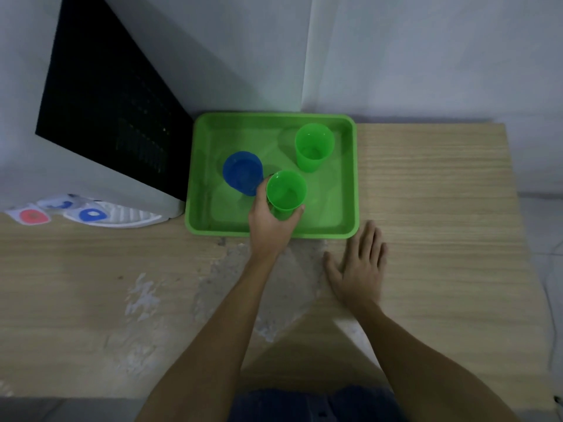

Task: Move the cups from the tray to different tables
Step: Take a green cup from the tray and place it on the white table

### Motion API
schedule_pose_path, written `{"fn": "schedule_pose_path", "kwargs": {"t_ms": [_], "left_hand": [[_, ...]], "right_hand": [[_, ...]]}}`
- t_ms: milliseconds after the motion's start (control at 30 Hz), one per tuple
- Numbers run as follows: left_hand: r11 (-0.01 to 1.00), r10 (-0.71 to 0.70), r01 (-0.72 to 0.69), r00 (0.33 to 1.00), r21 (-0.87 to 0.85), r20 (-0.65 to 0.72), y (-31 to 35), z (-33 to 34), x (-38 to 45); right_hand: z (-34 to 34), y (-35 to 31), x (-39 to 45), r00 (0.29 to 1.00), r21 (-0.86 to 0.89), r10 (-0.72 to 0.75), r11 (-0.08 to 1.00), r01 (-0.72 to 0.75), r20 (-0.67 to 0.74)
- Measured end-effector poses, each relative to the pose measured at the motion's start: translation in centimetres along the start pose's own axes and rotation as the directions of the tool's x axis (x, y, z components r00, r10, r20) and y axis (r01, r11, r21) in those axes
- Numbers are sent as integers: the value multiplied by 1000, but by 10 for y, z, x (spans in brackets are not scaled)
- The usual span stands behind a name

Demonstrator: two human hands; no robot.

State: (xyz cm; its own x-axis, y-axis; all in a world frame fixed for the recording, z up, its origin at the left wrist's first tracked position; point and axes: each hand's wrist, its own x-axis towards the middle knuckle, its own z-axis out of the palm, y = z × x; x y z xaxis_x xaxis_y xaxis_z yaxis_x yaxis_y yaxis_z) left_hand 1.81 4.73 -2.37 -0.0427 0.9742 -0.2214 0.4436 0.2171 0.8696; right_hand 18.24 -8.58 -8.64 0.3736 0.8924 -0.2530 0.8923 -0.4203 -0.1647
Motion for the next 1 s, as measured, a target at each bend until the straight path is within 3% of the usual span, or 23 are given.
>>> {"fn": "schedule_pose_path", "kwargs": {"t_ms": [300, 533, 667, 1000], "left_hand": [[990, 129, -127, 991, 58, -24, 20, -11, -26], [945, 305, -306, 952, 119, 24, 53, -4, -77], [906, 391, -402, 915, 133, 99, 77, 22, -124], [830, 534, -557, 782, -25, 322, 138, 146, -273]], "right_hand": [[-1, 2, 1, 999, 45, -13, 999, 11, 36], [-42, 42, -12, 966, 100, -209, 976, 195, 155], [-81, 95, -47, 978, 203, -183, 966, 159, 104], [-142, 286, -159, 997, 225, -27, 974, 42, -71]]}}
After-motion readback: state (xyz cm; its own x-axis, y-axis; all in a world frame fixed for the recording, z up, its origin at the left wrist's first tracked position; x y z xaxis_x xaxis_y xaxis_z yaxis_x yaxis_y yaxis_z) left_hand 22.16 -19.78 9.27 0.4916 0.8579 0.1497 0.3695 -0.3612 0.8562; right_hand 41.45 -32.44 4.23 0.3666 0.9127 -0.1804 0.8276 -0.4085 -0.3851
